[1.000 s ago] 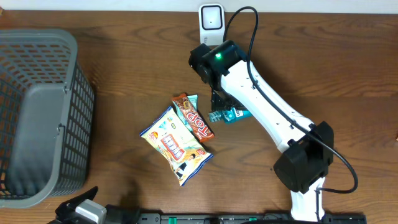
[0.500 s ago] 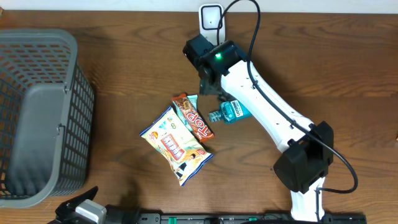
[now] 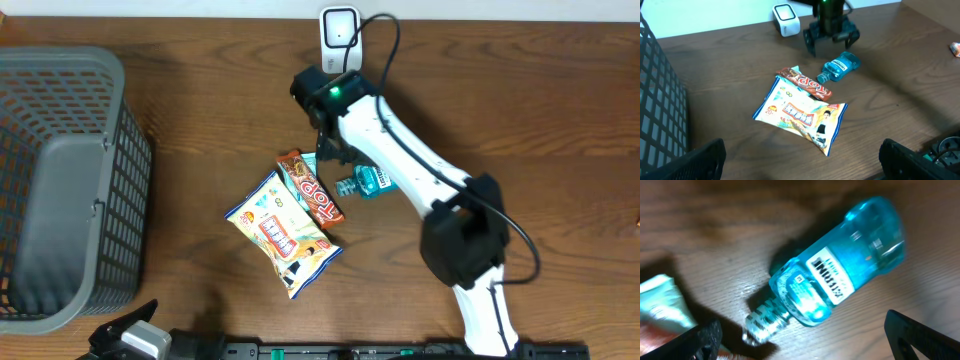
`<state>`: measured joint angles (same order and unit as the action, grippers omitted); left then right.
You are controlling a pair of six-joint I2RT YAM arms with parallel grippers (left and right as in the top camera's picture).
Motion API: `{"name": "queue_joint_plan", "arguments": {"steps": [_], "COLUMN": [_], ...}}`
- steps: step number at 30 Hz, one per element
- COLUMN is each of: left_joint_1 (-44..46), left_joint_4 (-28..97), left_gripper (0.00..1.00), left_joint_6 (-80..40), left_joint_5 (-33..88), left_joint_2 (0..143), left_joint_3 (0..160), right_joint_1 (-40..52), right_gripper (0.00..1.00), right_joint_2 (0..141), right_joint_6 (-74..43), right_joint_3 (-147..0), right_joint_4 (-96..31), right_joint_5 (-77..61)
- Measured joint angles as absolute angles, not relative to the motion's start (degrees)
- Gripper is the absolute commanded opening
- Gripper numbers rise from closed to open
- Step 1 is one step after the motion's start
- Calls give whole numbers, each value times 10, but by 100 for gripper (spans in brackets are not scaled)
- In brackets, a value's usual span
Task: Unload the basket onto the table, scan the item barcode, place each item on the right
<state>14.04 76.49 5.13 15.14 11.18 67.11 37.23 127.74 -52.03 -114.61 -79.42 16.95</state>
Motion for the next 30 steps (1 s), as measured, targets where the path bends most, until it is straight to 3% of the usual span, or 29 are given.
{"name": "queue_joint_plan", "arguments": {"steps": [14, 18, 23, 30], "left_joint_1": [140, 140, 140, 140], "left_joint_4": [765, 765, 765, 765], "left_gripper": [98, 98, 98, 98], "left_joint_6": [51, 51, 51, 51], "left_joint_5": [151, 151, 151, 152], "left_joint_2": [112, 112, 112, 112], "left_joint_3": [671, 671, 671, 671], "right_joint_1": [314, 311, 312, 312], "right_gripper": [90, 76, 50, 28], "right_joint_2": [1380, 1383, 1396, 1405], "right_joint_6": [-571, -576, -578, -586], "right_joint_3": [-1144, -1145, -1155, -1162], "right_joint_4": [-817, -819, -828, -842], "right_joint_5": [81, 72, 56, 69]}}
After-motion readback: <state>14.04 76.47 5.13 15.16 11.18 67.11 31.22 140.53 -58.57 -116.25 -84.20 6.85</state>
